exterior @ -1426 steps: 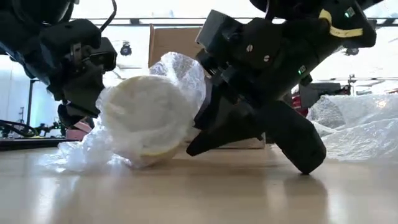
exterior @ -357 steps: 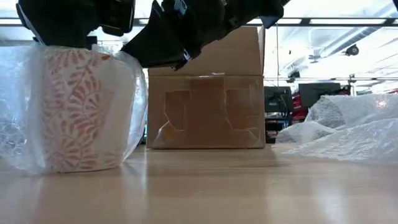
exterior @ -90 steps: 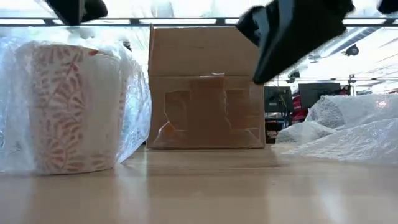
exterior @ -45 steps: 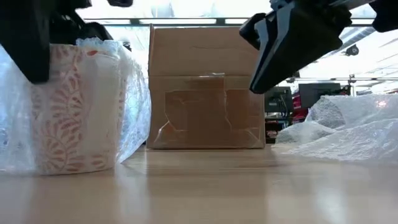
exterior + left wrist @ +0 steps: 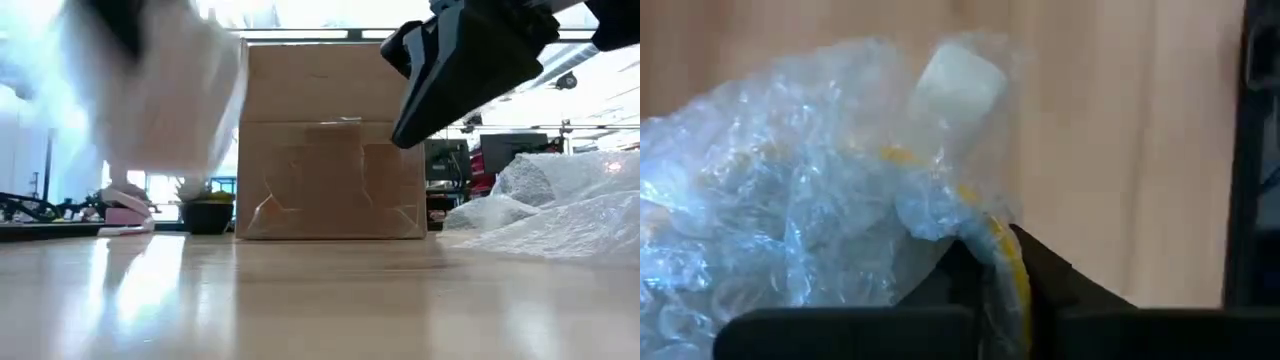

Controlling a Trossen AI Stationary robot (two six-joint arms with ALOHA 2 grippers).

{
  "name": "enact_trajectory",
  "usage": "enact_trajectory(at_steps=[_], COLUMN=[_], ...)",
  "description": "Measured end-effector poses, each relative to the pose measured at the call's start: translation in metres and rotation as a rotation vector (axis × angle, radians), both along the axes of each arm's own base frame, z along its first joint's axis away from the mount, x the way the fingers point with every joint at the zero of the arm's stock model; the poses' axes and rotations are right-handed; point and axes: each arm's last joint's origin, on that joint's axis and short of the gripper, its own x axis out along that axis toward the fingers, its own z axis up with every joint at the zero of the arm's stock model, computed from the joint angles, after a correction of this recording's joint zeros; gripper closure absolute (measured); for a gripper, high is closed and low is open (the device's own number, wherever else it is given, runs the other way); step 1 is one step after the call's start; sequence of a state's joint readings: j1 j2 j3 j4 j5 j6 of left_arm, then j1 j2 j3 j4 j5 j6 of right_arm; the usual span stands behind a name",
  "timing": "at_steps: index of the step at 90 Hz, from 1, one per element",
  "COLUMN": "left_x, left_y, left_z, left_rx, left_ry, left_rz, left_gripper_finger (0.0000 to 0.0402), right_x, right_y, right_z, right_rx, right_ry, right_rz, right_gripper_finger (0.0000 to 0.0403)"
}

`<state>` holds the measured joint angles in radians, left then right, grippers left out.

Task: Wrap mug
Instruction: Put the wrapped orange mug into the cardboard box

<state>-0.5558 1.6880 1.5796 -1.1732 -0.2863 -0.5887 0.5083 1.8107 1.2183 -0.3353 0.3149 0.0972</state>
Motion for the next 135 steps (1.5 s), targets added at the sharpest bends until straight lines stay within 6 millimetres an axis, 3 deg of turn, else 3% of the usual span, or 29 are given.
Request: enact_trajectory(at_steps=[12,28,43,53,60,70,84,100,124,135], left_x=[-0.005,-0.009,0.007,0.017,0.03,0.051,0.078,0.106,0.12,0.122], left_y=[0.019,0.077,0.146,0.201,0.239,0.287,0.332,0.346,0.354,0.354], left_z=[0.06,0.142,0.186,0.199,0.194,0.171,0.124,0.072,0.031,0.022], left_rx=[0.137,0.359,0.407,0.338,0.299,0.244,0.174,0.126,0.093,0.078], left_ry=[-0.149,-0.437,-0.614,-0.744,-0.777,-0.752,-0.616,-0.428,-0.268,-0.223], left_rz=[0.021,0.133,0.198,0.213,0.227,0.253,0.293,0.265,0.255,0.247], left_gripper_finger=[0.0395,0.0395,0.0395,0.0395,0.0395,0.0395,0.0395,0.0396,0.0395,0.0372], right_x=[0.002,0.002,0.0,-0.005,-0.008,-0.014,-0.022,-0.028,-0.029,-0.028], right_y=[0.001,-0.001,-0.003,-0.005,-0.007,-0.01,-0.013,-0.01,-0.009,-0.009], right_z=[-0.003,-0.011,-0.018,-0.026,-0.031,-0.038,-0.048,-0.052,-0.052,-0.052], right_rx=[0.01,0.034,0.051,0.059,0.067,0.085,0.103,0.124,0.125,0.122], right_ry=[-0.042,-0.106,-0.132,-0.111,-0.094,-0.068,-0.035,-0.021,-0.021,-0.022], right_rz=[0.02,0.029,0.023,0.002,-0.02,-0.051,-0.096,-0.121,-0.116,-0.112], right_gripper_finger=[0.0384,0.0384,0.0384,0.0384,0.0384,0.0384,0.0384,0.0384,0.0384,0.0384])
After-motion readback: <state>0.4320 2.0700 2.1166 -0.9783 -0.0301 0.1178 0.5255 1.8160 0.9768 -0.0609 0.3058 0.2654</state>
